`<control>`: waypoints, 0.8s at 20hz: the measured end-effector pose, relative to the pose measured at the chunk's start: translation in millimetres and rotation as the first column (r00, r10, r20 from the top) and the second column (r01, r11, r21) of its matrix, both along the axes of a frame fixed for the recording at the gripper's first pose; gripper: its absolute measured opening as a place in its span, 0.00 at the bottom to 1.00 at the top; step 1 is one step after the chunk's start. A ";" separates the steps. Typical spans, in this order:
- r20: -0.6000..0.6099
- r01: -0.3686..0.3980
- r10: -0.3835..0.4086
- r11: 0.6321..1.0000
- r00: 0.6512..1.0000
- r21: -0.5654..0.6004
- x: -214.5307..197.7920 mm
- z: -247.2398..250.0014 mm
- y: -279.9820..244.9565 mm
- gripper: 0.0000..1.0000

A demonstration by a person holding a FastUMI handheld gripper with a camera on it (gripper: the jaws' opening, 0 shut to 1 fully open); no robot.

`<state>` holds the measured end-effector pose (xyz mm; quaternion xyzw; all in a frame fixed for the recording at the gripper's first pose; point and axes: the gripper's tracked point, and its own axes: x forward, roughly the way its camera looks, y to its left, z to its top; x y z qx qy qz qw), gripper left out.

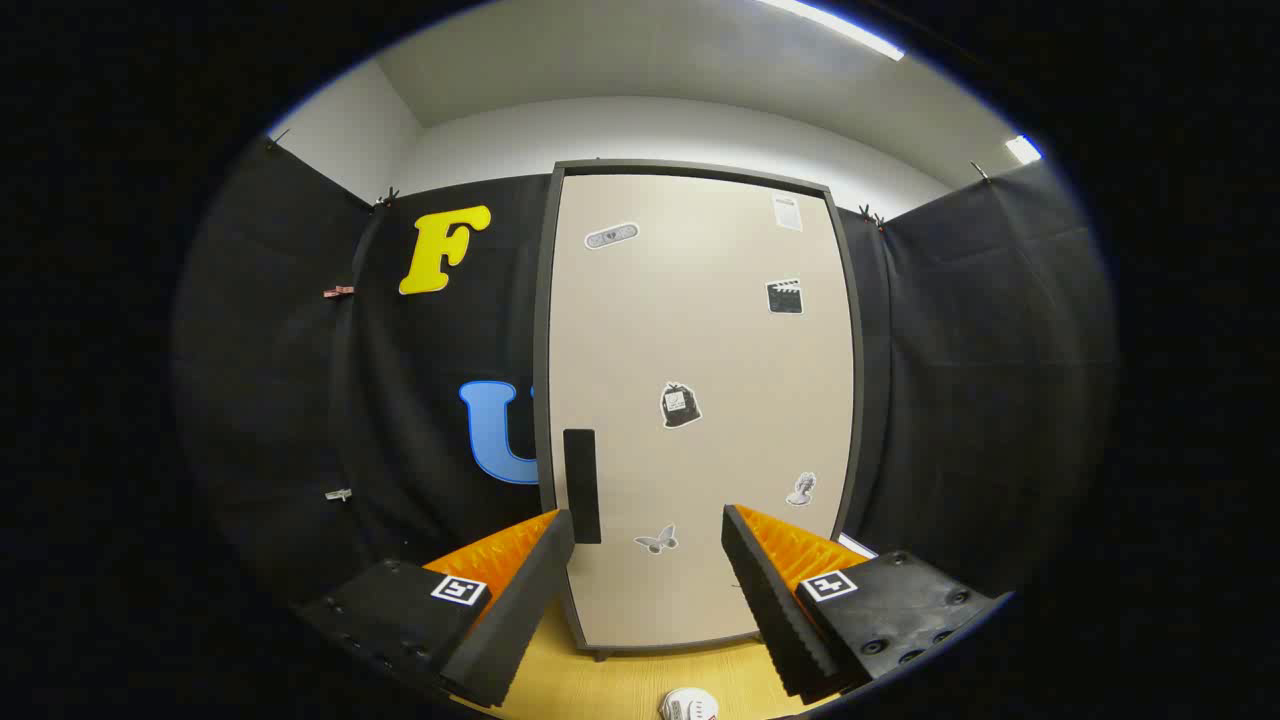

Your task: Open the shoe cabinet door, grab the shoes and put them into the shoe cabinet, then close the shoe cabinet door.

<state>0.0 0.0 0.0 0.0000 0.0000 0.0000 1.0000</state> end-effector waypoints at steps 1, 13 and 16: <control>0.001 0.001 -0.001 1.000 1.000 -0.001 0.4 -0.1 0.2 0.98; -0.002 0.024 -0.024 1.000 1.000 0.006 2.5 -0.9 -1.0 0.98; -0.002 0.018 -0.018 1.000 1.000 0.006 2.9 -1.4 -0.2 0.98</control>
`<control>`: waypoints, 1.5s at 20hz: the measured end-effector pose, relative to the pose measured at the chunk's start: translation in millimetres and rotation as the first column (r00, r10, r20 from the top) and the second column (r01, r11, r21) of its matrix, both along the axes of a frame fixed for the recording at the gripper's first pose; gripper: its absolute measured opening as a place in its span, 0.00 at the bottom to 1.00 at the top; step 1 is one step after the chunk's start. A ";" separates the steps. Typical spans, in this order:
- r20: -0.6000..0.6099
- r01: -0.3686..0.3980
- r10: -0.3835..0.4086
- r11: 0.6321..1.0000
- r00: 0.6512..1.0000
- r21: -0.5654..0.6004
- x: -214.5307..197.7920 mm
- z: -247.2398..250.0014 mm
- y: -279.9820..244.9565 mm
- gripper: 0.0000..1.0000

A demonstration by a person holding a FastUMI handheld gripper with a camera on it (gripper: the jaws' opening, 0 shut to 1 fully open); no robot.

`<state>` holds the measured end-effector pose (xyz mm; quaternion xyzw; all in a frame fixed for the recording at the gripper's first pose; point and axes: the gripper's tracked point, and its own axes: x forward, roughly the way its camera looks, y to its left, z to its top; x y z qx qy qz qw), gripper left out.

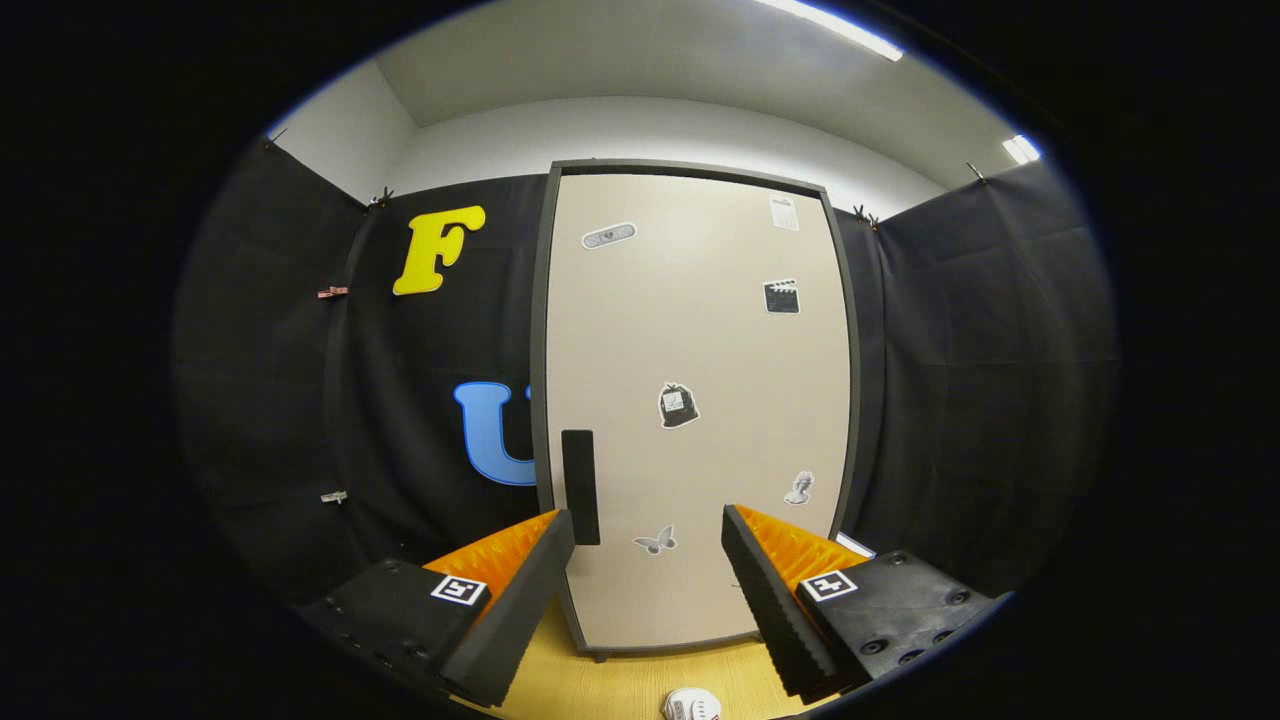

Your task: Open the shoe cabinet door, grab the shoes and put them into the shoe cabinet, then close the shoe cabinet door.

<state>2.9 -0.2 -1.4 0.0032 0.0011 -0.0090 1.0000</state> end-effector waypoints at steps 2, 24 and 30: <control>-0.003 -0.003 0.003 1.000 1.000 0.003 1.0 -0.7 0.2 0.98; -0.066 -0.054 0.056 0.998 0.996 0.035 122.1 -42.0 53.5 0.98; -0.081 -0.028 0.031 0.999 0.996 0.039 151.2 -54.3 57.0 0.97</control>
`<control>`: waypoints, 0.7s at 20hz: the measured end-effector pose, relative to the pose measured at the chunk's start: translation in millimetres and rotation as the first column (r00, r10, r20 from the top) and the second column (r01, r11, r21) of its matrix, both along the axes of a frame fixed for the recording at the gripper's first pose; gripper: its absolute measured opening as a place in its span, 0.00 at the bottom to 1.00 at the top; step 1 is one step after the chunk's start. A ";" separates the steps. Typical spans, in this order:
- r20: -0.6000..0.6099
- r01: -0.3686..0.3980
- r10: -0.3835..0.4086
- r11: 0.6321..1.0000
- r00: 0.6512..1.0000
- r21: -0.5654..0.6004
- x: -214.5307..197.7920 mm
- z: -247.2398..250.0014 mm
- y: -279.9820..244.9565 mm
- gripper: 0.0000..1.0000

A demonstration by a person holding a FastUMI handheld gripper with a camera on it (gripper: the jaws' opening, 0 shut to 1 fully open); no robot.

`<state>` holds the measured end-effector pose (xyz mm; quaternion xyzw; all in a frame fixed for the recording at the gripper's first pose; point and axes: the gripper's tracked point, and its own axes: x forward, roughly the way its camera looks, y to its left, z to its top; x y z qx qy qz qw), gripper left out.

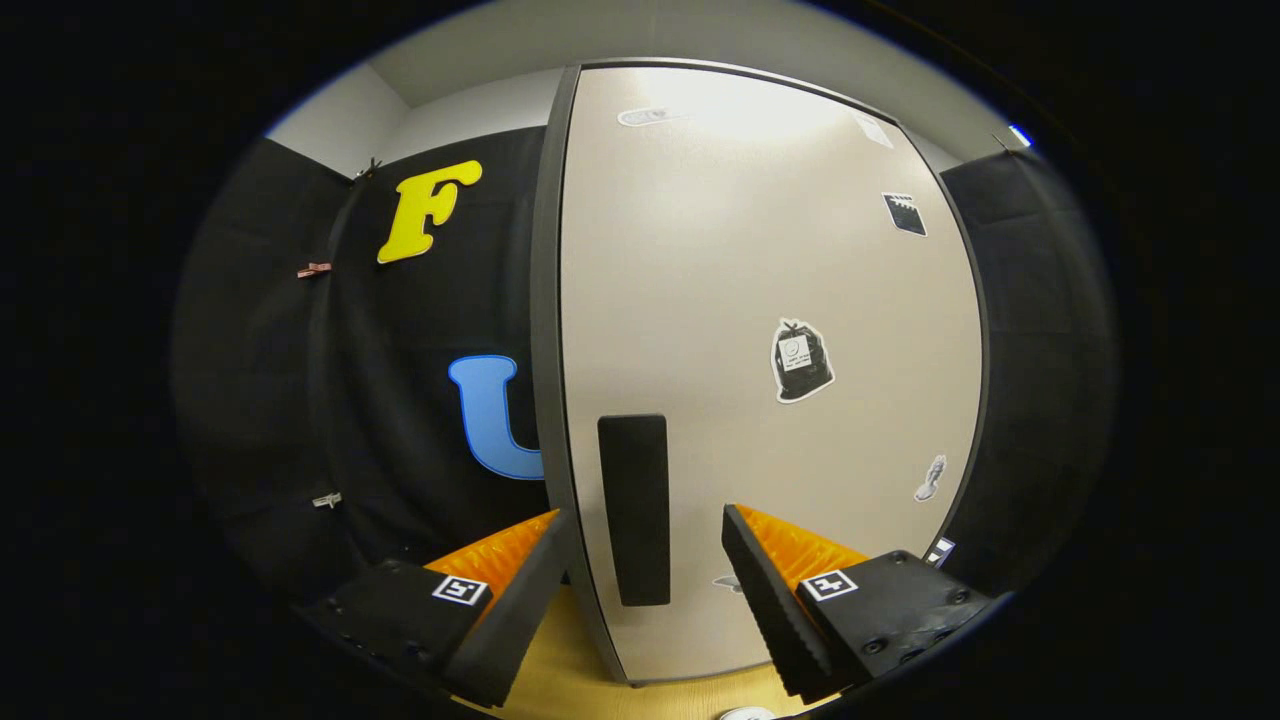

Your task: Open the shoe cabinet door, grab the shoes and put them into the shoe cabinet, then close the shoe cabinet door.

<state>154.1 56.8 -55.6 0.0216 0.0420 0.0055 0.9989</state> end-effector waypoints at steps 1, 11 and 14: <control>0.002 0.001 -0.001 1.000 1.000 -0.001 2.4 -0.4 0.5 0.97; 0.011 0.030 -0.030 1.000 0.999 0.004 16.6 -2.1 -1.9 0.65; 0.004 0.029 -0.029 1.000 1.000 0.003 19.3 -5.4 -1.2 0.64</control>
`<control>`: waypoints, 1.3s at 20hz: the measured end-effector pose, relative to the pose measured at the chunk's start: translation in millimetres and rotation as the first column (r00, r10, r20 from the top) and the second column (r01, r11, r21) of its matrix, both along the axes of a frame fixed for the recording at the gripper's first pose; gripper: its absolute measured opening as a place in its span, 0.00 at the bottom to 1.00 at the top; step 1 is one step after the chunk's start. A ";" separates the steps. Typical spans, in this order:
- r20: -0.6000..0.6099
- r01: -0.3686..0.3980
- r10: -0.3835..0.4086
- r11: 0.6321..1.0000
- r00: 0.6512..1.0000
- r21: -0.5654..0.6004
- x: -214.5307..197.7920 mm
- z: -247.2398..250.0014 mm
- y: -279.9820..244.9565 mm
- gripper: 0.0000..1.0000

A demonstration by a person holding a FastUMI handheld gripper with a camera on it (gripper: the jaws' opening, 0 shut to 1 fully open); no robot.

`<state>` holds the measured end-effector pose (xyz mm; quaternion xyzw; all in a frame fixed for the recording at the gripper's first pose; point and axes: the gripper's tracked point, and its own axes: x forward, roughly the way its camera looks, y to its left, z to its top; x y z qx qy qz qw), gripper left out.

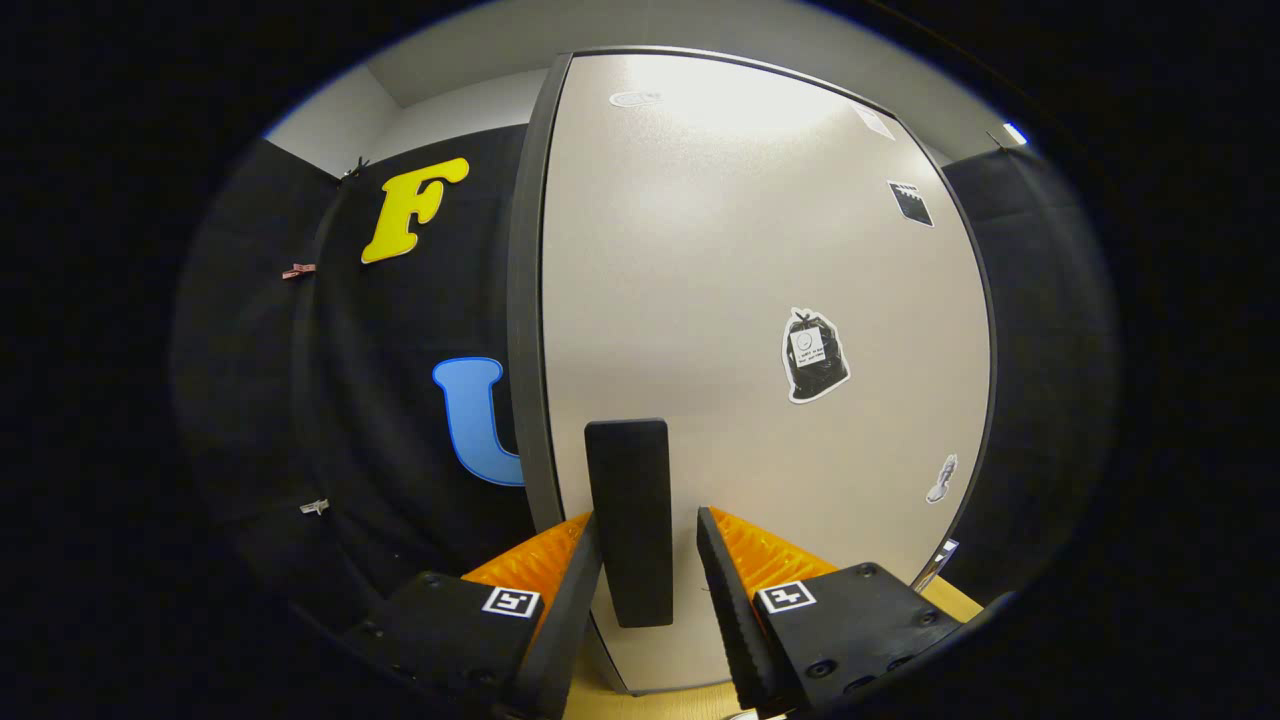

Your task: Open the shoe cabinet door, grab the shoes and put them into the shoe cabinet, then close the shoe cabinet door.

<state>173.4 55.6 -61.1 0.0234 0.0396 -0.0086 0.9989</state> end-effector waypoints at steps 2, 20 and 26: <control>-0.003 -0.015 0.015 1.000 1.000 0.004 0.9 -1.5 5.3 0.57; -0.015 -0.060 0.060 0.998 0.998 -0.001 -56.9 4.7 -7.4 0.30; -0.020 -0.112 0.112 0.994 0.993 0.016 -96.3 15.8 -20.3 0.30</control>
